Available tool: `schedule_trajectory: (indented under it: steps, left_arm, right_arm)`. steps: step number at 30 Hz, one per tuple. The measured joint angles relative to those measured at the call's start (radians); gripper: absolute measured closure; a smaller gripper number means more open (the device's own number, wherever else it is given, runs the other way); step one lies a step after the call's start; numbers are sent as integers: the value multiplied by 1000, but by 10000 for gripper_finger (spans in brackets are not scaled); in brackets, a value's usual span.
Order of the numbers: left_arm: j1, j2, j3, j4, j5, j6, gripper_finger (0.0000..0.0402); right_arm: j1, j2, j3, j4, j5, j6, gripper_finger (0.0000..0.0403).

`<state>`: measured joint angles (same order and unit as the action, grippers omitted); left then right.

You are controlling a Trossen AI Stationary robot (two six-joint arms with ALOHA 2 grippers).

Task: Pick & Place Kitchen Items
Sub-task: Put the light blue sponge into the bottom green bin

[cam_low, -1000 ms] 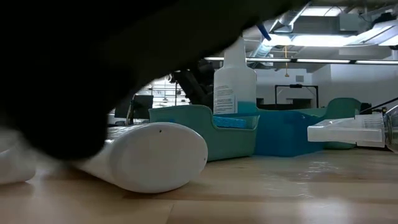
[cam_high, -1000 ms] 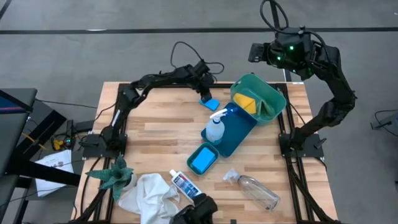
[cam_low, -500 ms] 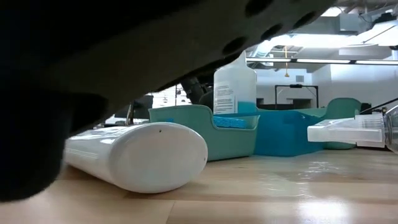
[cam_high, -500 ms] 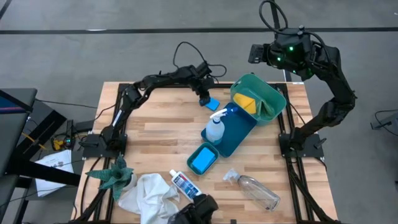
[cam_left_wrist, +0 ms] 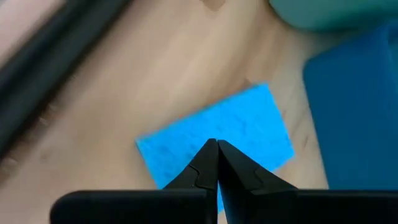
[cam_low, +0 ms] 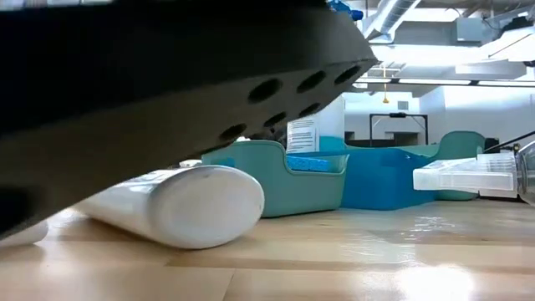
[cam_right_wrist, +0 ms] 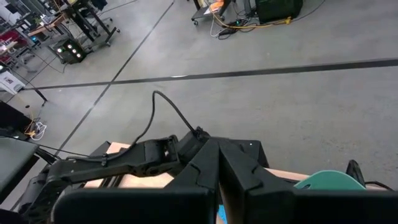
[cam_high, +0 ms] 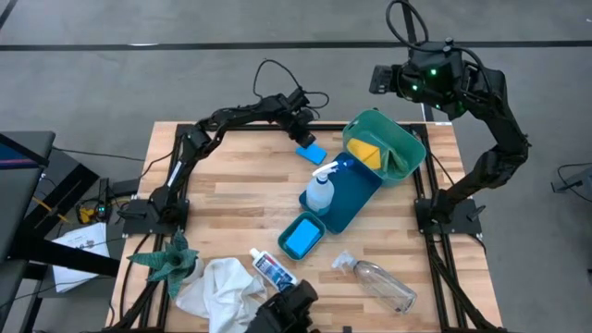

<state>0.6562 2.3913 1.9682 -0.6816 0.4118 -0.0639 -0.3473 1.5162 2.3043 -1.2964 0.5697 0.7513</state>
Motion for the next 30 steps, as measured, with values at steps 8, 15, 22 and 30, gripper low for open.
schedule_trajectory:
  steps: [8,15,22,30]
  left_arm:
    - [-3,0,3,-98,23,60,402]
    - [-3,0,4,-104,23,60,402]
    - [6,0,-13,-279,-37,128,402]
    - [20,-91,-14,-176,143,104,402]
  right_arm:
    - [-9,0,0,3,1,0,402]
    - [13,0,0,33,1,0,402]
    - [60,0,0,59,11,-2,402]
    - [103,2,0,66,16,0,402]
